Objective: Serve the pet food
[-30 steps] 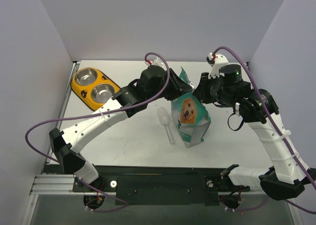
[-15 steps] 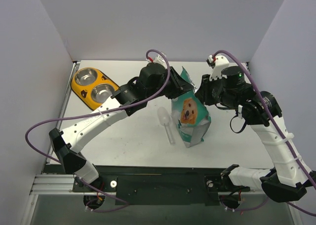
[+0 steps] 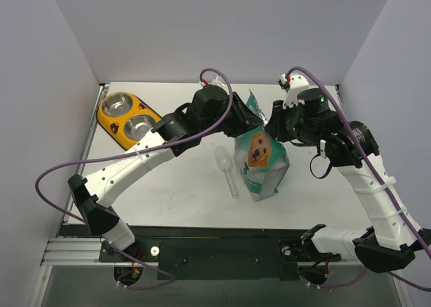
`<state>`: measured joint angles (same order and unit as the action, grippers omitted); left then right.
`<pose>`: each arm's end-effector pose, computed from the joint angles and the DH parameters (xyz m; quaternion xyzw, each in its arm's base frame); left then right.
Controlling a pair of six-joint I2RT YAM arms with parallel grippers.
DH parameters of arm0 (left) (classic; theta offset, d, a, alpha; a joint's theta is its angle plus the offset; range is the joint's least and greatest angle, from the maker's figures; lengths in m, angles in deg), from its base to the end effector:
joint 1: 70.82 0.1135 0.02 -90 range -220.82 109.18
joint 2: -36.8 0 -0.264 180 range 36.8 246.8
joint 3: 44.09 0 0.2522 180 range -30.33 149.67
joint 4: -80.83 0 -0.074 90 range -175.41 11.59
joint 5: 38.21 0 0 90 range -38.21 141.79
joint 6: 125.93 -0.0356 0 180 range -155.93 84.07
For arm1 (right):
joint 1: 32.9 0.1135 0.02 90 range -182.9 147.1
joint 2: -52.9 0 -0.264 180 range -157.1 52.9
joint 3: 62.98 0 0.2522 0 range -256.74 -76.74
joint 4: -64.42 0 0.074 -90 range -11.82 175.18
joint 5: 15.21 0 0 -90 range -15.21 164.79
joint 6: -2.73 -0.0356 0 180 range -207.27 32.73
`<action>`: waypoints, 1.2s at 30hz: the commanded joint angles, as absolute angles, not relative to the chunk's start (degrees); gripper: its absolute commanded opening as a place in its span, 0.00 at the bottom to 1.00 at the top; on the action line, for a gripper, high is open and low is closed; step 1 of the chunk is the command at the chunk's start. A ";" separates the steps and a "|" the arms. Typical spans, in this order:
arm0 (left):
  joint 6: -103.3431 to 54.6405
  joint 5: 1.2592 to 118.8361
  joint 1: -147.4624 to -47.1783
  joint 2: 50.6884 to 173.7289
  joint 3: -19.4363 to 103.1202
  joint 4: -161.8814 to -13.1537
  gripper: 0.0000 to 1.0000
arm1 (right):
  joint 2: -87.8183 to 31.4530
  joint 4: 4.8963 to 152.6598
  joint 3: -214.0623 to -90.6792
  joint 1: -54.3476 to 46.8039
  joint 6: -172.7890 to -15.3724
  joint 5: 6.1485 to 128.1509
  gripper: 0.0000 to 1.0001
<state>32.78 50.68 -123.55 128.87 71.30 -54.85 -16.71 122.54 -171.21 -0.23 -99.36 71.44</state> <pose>0.2206 -0.2888 0.4379 -0.1200 0.8153 -0.4901 0.2840 0.1911 0.1250 0.4818 -0.1624 0.8002 0.2417 0.5244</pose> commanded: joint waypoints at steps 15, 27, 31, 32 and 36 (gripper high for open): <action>32.54 51.35 -123.82 131.29 76.64 -53.68 0.46 | -16.10 124.33 -171.22 -0.38 -99.13 75.93 0.14; 32.89 51.08 -124.17 132.69 79.10 -52.72 0.50 | -15.48 124.33 -170.78 -0.38 -99.39 75.76 0.13; 32.62 49.77 -124.17 131.64 78.92 -52.54 0.50 | -15.48 124.33 -170.96 -0.38 -99.13 75.93 0.13; 32.54 49.76 -124.26 131.64 78.83 -52.54 0.47 | -15.57 124.33 -171.04 -0.29 -99.13 75.93 0.13; 33.15 50.03 -124.17 131.99 78.31 -52.19 0.36 | -15.74 124.33 -171.22 -0.38 -99.22 75.76 0.13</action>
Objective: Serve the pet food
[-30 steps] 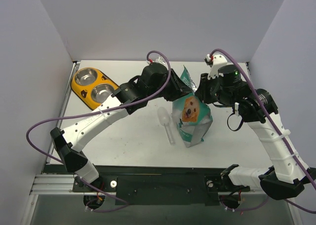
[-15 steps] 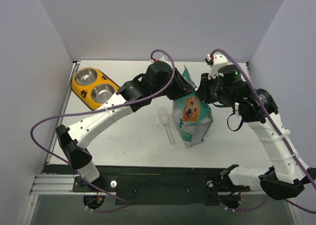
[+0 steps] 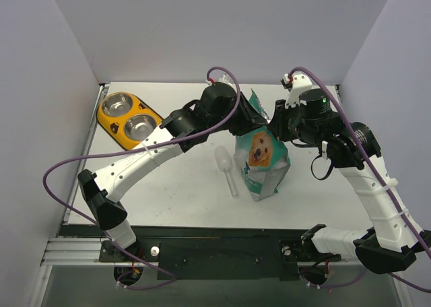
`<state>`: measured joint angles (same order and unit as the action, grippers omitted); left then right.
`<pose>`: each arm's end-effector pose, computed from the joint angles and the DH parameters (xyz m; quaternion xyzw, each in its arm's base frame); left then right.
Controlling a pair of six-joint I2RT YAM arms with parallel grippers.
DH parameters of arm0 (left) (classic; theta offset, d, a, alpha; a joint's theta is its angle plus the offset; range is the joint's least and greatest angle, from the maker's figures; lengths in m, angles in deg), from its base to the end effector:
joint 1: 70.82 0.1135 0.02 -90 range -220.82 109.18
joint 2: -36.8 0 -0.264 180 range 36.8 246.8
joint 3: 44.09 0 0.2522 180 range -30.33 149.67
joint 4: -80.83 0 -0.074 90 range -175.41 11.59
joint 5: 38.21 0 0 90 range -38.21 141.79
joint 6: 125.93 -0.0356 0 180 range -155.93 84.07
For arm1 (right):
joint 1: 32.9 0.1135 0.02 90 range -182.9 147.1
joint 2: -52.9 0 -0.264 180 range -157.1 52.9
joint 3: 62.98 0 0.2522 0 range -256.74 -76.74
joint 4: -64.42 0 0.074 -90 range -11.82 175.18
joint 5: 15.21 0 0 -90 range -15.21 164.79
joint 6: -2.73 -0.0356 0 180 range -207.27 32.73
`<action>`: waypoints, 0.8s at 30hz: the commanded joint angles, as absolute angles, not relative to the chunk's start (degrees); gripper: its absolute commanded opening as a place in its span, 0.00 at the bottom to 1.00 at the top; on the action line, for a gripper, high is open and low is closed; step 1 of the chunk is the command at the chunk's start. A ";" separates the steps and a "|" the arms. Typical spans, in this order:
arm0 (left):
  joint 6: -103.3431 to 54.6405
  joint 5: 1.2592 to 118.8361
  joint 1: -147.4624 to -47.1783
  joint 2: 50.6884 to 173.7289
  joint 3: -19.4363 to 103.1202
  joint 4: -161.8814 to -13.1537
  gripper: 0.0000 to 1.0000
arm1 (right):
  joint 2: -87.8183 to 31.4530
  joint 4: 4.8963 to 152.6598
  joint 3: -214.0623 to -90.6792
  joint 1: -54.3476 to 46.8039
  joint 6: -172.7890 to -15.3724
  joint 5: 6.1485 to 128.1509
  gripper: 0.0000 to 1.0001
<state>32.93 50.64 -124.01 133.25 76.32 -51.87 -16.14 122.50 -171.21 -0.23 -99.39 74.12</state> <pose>0.2287 -0.3044 0.4348 -0.1194 0.8269 -0.4766 0.2735 0.1889 0.1217 0.4839 -0.1485 0.7999 0.2259 0.5358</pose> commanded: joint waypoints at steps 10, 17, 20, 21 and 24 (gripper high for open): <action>32.45 49.94 -124.43 134.62 81.29 -50.00 0.16 | -16.10 124.06 -170.96 -0.29 -98.87 76.19 0.13; 29.64 48.53 -125.40 134.71 84.10 -50.08 0.00 | -17.41 123.71 -171.04 1.20 -97.73 80.05 0.15; 29.02 47.49 -125.84 135.15 85.07 -48.95 0.00 | -18.12 123.71 -172.09 1.99 -97.81 82.07 0.17; 28.67 47.22 -126.01 135.24 85.94 -48.16 0.00 | -18.55 123.71 -172.36 2.34 -97.81 82.87 0.18; 28.32 46.78 -126.37 135.77 87.35 -47.27 0.00 | -19.96 123.71 -173.41 2.70 -98.08 85.68 0.18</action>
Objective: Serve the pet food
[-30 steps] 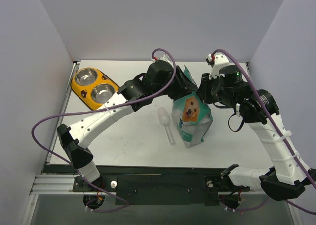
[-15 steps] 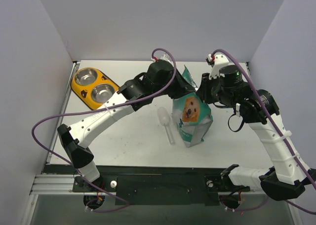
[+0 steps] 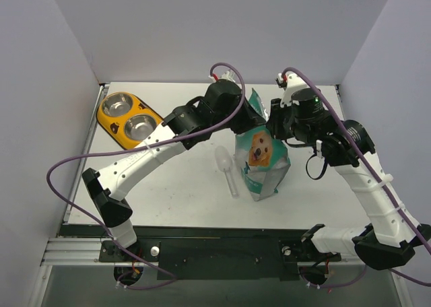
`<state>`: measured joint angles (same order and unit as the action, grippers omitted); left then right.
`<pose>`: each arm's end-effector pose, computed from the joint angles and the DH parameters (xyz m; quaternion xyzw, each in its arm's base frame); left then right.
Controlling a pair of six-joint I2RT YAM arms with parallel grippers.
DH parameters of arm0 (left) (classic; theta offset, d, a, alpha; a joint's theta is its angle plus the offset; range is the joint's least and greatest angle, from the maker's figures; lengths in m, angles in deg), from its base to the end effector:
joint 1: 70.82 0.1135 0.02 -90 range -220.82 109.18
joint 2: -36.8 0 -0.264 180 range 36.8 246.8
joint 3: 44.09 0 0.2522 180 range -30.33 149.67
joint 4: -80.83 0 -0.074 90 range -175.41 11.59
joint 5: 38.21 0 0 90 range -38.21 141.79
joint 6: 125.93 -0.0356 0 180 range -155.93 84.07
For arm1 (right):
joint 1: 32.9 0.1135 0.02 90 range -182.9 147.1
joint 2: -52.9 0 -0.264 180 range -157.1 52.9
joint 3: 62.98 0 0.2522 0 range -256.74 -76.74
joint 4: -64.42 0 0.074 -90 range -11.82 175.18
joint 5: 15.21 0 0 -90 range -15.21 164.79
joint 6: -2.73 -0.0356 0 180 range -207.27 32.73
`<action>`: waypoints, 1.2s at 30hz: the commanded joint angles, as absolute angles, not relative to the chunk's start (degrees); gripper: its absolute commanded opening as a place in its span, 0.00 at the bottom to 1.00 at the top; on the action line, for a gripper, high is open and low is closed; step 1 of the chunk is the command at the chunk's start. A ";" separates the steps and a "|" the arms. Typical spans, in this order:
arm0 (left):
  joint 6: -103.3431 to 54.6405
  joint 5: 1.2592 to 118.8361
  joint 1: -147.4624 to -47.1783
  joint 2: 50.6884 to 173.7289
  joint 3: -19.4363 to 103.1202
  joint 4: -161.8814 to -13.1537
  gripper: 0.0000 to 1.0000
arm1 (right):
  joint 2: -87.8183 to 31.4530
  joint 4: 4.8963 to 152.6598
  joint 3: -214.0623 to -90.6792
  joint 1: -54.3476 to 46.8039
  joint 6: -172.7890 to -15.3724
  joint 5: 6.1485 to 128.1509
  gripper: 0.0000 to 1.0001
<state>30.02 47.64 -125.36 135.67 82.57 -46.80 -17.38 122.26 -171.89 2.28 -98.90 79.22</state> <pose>0.2245 -0.3108 0.4464 -0.1031 0.8348 -0.4537 0.2945 0.1907 0.1310 0.4834 -0.1443 0.8020 0.2010 0.5437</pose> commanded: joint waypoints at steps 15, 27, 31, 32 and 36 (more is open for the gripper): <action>28.49 45.99 -126.37 139.10 93.07 -41.03 0.00 | -15.84 121.26 -167.45 3.49 -101.32 89.11 0.00; 28.92 42.82 -125.32 134.45 84.82 -48.06 0.82 | -13.64 113.26 -166.47 -1.16 -112.91 72.11 0.00; 30.07 42.82 -124.61 133.48 83.32 -49.47 0.85 | -14.33 112.46 -168.58 -1.79 -113.55 70.32 0.00; 30.34 43.52 -124.35 133.57 82.97 -49.55 0.84 | -14.51 113.07 -168.76 -1.79 -113.37 70.40 0.00; 30.87 44.75 -123.99 133.83 82.88 -49.82 0.79 | -14.87 113.87 -168.23 -1.87 -112.67 70.83 0.00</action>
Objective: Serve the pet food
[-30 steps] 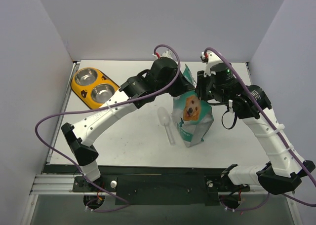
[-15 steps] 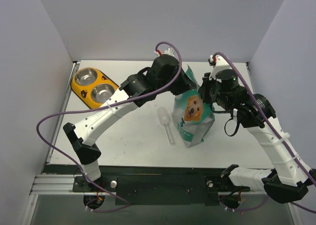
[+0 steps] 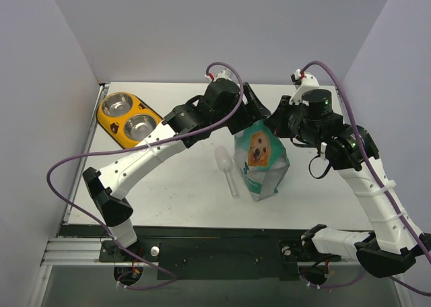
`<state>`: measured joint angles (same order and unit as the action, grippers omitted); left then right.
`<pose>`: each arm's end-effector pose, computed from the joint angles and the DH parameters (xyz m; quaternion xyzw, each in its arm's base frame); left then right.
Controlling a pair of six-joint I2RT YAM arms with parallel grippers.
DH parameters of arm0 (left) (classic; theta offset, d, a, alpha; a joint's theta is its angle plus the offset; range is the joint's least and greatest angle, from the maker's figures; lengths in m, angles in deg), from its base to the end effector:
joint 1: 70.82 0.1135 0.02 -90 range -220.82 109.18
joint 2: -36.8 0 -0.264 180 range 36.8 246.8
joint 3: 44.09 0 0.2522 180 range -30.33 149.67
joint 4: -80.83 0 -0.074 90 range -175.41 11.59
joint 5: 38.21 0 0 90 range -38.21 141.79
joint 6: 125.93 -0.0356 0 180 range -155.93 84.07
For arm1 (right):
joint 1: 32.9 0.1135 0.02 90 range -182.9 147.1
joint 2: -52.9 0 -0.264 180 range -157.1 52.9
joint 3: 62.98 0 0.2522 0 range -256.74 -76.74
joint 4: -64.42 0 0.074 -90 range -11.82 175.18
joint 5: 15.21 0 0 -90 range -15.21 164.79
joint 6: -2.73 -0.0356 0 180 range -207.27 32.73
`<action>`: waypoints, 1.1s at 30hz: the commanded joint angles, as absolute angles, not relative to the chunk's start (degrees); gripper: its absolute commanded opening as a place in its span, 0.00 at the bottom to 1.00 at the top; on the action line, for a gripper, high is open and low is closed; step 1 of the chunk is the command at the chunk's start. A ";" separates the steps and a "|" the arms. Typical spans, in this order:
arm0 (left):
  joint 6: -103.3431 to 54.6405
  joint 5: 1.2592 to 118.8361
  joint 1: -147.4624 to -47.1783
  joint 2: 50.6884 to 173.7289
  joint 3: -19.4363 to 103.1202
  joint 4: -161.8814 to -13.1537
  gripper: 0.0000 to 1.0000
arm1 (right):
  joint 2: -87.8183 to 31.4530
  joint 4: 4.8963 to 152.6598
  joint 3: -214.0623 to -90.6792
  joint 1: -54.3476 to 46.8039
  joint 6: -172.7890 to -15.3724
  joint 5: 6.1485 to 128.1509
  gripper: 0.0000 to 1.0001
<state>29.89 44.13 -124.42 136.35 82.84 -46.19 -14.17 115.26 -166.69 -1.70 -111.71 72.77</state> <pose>0.2331 -0.3081 0.4426 -0.1253 0.8357 -0.4306 0.3170 0.1924 0.1180 0.4803 -0.0573 0.7870 0.2989 0.5367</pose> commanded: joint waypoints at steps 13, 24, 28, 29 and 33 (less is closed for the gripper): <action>32.26 42.73 -122.59 125.05 71.81 -56.14 0.59 | -13.81 114.66 -167.00 -2.66 -116.62 72.07 0.00; 35.78 47.04 -122.85 127.77 70.92 -60.19 0.64 | -14.07 113.95 -166.82 -2.58 -116.45 70.75 0.00; 36.14 47.48 -123.11 128.74 71.54 -58.96 0.53 | -14.08 113.87 -167.09 -2.66 -116.36 70.84 0.00; 36.14 47.57 -123.20 129.00 71.45 -58.78 0.51 | -13.99 113.95 -167.35 -2.58 -116.36 70.92 0.00; 36.58 47.48 -123.38 129.18 70.66 -59.31 0.46 | -13.81 114.04 -167.53 -2.66 -116.10 71.19 0.00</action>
<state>35.92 46.77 -123.03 129.22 70.62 -56.55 -14.39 115.68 -166.71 -2.22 -115.98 71.57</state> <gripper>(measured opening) 0.467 0.004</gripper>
